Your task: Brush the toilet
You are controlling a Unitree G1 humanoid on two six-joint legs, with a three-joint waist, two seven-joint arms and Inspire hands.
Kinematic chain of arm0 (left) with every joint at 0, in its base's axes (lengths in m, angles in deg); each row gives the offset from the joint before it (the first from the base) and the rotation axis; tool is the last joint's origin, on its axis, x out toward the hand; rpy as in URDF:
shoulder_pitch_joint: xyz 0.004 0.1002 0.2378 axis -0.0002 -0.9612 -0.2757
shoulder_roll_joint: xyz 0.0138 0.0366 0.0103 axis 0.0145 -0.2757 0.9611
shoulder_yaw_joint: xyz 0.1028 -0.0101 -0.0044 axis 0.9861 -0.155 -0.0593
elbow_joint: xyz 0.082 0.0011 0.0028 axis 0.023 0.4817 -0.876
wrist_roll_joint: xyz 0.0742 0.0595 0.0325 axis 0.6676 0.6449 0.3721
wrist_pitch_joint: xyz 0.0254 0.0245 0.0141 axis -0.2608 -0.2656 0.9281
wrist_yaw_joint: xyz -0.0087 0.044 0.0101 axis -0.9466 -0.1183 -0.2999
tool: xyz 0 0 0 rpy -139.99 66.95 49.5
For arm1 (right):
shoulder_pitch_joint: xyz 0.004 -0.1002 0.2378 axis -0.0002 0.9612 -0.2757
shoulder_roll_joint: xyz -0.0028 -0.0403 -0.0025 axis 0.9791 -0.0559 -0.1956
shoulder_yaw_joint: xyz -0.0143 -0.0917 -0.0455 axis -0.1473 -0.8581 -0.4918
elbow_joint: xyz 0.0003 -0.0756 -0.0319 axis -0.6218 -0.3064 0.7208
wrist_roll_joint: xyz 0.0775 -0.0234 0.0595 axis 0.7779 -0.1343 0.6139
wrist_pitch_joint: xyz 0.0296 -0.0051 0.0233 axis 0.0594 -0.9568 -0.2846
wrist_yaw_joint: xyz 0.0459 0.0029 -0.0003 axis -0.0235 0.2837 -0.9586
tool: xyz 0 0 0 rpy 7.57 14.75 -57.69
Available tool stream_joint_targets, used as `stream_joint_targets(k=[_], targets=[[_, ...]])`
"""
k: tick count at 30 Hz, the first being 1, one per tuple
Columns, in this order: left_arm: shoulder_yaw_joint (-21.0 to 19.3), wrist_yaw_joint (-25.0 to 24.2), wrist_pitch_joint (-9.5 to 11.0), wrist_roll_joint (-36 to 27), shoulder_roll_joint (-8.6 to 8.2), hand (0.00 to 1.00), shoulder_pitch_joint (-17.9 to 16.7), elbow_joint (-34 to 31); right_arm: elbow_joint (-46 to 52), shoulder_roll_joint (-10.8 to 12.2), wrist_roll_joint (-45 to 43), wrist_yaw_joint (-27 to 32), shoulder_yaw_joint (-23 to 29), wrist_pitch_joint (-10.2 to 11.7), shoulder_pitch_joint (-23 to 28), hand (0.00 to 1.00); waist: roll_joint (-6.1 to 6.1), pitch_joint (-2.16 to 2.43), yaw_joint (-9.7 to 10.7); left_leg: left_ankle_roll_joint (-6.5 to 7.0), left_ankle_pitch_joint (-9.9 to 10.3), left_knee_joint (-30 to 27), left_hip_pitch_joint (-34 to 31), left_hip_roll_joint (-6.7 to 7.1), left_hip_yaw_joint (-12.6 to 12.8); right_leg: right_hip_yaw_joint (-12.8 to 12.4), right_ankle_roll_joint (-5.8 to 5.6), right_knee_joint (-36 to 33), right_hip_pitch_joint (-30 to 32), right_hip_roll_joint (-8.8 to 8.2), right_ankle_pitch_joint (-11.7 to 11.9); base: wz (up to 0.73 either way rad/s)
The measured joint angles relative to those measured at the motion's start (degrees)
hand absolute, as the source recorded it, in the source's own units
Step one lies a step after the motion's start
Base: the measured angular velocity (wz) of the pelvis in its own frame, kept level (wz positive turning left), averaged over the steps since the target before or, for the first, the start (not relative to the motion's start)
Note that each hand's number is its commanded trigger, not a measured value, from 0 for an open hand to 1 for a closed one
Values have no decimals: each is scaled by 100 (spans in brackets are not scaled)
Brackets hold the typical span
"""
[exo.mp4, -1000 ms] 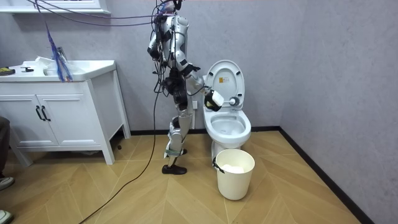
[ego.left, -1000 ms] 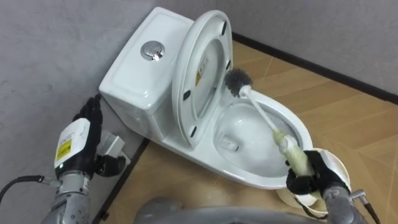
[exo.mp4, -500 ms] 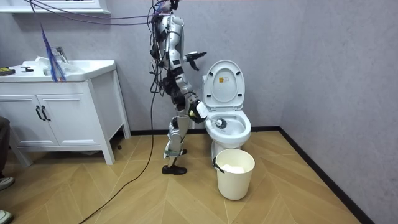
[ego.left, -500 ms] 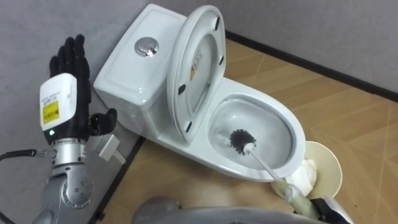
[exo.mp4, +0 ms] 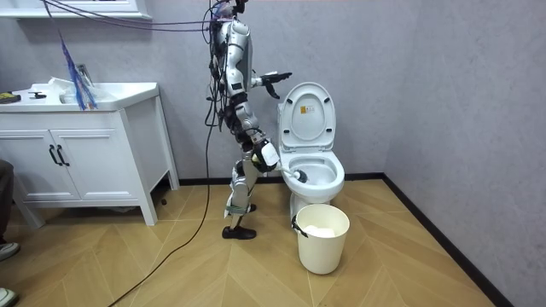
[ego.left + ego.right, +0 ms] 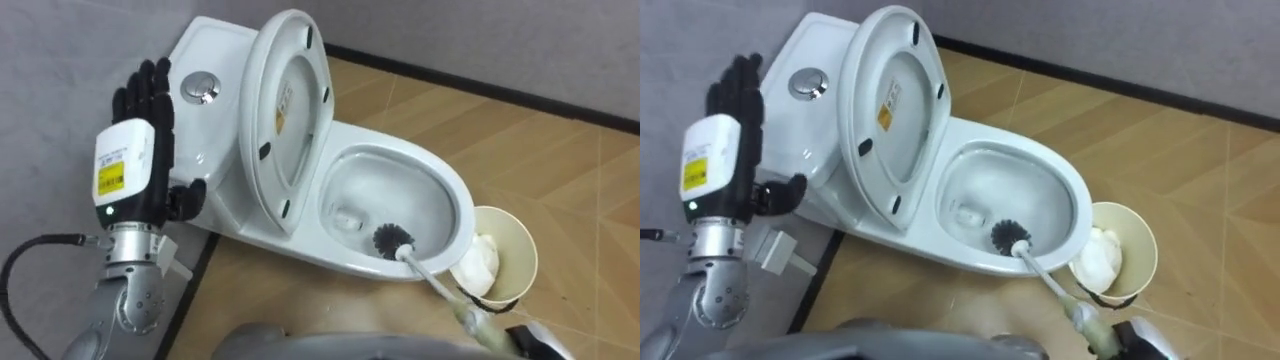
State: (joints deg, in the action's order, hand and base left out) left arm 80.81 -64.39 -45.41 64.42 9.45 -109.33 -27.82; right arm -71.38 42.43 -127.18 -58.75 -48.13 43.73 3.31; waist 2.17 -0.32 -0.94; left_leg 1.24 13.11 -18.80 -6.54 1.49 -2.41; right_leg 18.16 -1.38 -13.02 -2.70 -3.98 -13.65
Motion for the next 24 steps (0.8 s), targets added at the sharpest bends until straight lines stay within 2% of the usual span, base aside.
stream_joint_targets(k=[1, 3, 6, 8, 10, 12, 14, 16, 20, 22, 24], targets=[[66, -85, -91, -7, 16, 0, 106, 222, 4, -60, -243, 1, -26, 12, -146, 100, -7, 6, -12, 0, 0, -23, -54, -39, 32, -44, 5, -15, 64, 7, 3, -14], [129, -193, -110, -19, 56, 0, 240, 473, 7, -183, -445, 9, -110, 4, -412, 100, -26, 6, -53, 4, -3, -64, -155, -62, 76, -82, 10, -102, 182, 6, 6, -11], [206, -196, -105, -16, 112, 0, 405, 612, 14, -415, -749, 164, -314, 14, -753, 100, 35, -27, -131, 4, -3, -210, -390, -74, 73, -63, 10, -205, 391, 9, 5, 1], [282, -217, -73, -57, 153, 0, 619, 827, 23, -602, -829, 259, -460, 20, -999, 100, 43, -36, -237, 12, -8, -301, -598, -73, 42, -35, 23, -340, 612, -6, -2, 4], [390, -297, -67, -133, 238, 0, 818, 1091, -12, -782, -1066, 444, -600, 52, -1373, 100, 75, -64, -309, 26, -21, -414, -829, -79, 6, 1, 47, -453, 825, -23, -16, 9], [505, -323, 7, -125, 366, 0, 1034, 1395, -18, -853, -1231, 574, -714, 53, -1607, 100, 96, -80, -390, 26, -21, -523, -1028, -79, -26, 72, 55, -488, 955, -15, -20, 16], [567, -296, 267, -126, 525, 0, 1314, 1507, -61, -887, -1428, 705, -778, 70, -1961, 100, 163, -122, -547, 23, -30, -663, -1319, -82, -102, 120, 97, -670, 1237, -29, -40, 9], [679, -305, 364, -124, 626, 0, 1523, 1576, -205, -1006, -1642, 884, -1075, 70, -2328, 100, 165, -130, -649, 35, -40, -731, -1509, -85, -114, 227, 124, -809, 1416, -88, -61, 7], [979, -274, 446, -113, 692, 0, 1960, 1779, -399, -1073, -1878, 1278, -1483, 62, -2928, 100, 150, -158, -895, 64, -74, -846, -1832, -72, -134, 242, 129, -1017, 1766, -129, -65, 2], [1120, -239, 541, -113, 693, 0, 2225, 1925, -547, -1087, -2062, 1476, -1683, 69, -3279, 100, 153, -187, -1028, 83, -115, -883, -1998, -38, -143, 261, 134, -1242, 2000, -206, -76, 3], [1276, -152, 589, -114, 702, 0, 2432, 2041, -818, -1185, -2131, 1620, -1884, 23, -3571, 100, 210, -236, -1098, 106, -183, -857, -2118, 34, -148, 248, 131, -1412, 2194, -302, -124, 8]])
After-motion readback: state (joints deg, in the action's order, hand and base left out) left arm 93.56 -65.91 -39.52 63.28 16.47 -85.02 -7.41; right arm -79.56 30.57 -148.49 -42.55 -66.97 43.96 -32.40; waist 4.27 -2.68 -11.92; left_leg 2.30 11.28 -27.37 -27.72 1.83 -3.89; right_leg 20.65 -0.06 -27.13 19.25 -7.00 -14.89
